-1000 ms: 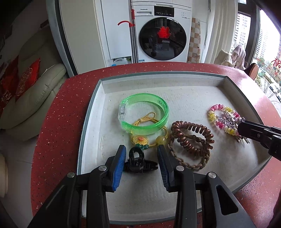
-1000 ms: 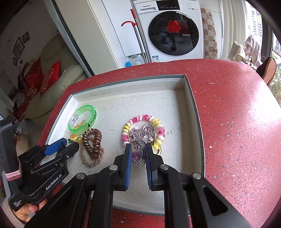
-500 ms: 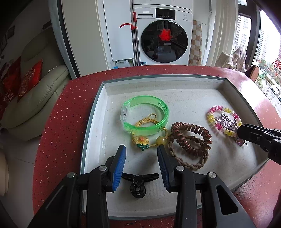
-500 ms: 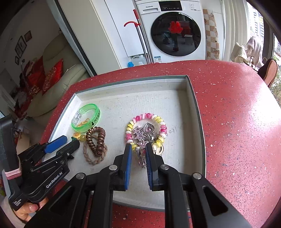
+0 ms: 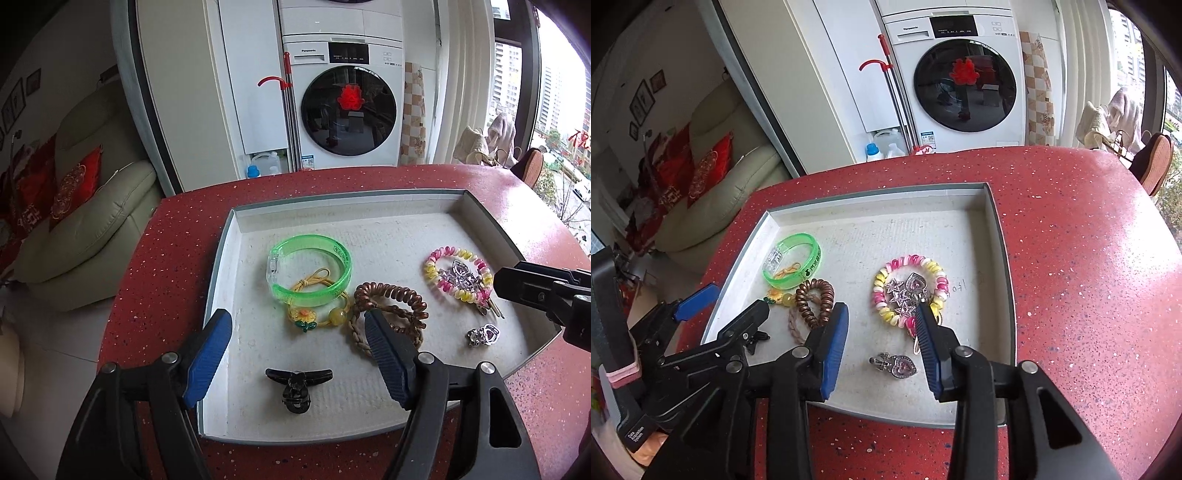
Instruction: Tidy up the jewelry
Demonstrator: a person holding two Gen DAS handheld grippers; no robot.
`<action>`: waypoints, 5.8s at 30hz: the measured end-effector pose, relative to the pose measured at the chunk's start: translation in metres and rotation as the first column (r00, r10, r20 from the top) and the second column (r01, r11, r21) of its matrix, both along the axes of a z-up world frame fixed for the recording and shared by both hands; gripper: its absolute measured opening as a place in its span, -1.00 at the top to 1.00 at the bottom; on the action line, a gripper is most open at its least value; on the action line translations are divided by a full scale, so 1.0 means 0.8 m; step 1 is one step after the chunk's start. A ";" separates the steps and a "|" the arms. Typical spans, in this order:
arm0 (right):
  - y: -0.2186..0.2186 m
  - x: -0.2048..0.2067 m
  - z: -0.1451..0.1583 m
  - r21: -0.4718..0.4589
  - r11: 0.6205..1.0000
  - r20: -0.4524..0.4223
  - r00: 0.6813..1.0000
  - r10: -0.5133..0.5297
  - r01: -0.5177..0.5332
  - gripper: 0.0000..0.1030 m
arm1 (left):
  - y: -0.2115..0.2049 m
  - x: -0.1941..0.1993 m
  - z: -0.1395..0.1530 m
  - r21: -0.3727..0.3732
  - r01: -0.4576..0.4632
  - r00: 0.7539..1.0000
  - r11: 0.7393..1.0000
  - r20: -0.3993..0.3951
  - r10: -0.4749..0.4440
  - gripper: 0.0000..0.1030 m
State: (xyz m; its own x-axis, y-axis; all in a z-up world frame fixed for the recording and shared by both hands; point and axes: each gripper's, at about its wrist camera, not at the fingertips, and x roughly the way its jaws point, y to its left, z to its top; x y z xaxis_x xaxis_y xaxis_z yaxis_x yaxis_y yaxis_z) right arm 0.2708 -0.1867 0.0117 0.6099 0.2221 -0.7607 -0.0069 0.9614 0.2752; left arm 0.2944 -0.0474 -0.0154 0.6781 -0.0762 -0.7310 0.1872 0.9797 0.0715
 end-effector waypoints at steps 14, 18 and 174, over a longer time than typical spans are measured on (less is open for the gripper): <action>0.004 -0.004 0.006 -0.039 0.999 -0.007 1.000 -0.018 0.017 -0.50 | 0.005 -0.009 0.006 0.008 -0.008 1.000 1.000 -0.003 0.008 -1.00; 0.006 -0.009 0.012 -0.055 0.998 0.015 0.999 -0.030 0.030 -0.63 | 0.008 -0.013 0.007 0.009 -0.017 1.000 1.000 -0.005 0.017 -1.00; 0.039 -0.162 0.030 -0.234 0.955 0.253 0.960 -0.121 0.182 -1.00 | 0.039 -0.148 0.017 -0.025 -0.134 0.982 0.991 0.131 0.136 -1.00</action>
State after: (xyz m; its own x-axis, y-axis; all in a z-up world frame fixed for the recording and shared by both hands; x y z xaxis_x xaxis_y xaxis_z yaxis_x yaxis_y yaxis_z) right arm 0.1409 -0.1555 0.0360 0.7880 -0.0673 -0.6120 0.1098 0.9934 0.0320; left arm 0.1763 -0.0165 -0.0018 0.7734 0.0117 -0.6338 0.0428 0.9966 0.0705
